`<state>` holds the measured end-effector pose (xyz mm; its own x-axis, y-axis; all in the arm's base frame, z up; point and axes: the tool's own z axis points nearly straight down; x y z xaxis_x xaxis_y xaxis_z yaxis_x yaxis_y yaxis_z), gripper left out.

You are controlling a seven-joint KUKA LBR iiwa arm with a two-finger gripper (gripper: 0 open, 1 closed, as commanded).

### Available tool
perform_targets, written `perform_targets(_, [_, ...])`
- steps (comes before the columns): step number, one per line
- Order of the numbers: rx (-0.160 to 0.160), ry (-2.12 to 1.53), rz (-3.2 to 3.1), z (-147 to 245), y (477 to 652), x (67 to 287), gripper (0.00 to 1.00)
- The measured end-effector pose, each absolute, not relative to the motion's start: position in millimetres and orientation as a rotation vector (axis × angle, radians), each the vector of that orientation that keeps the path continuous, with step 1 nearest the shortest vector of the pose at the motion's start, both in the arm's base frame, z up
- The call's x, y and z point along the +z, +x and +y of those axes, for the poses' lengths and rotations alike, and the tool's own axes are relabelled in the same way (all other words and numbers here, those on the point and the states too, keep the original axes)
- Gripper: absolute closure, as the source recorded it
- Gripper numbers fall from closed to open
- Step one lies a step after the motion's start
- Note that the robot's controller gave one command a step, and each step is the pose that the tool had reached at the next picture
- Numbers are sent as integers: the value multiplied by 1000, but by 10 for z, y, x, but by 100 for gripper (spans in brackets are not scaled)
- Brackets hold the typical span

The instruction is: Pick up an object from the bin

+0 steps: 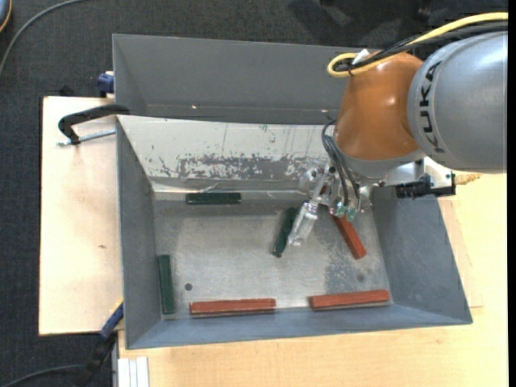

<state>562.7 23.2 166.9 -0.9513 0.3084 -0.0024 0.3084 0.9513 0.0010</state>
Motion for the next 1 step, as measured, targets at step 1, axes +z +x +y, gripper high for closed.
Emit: perform_targets(1, [-3, 404, 3121, -361, 5789, 666, 0])
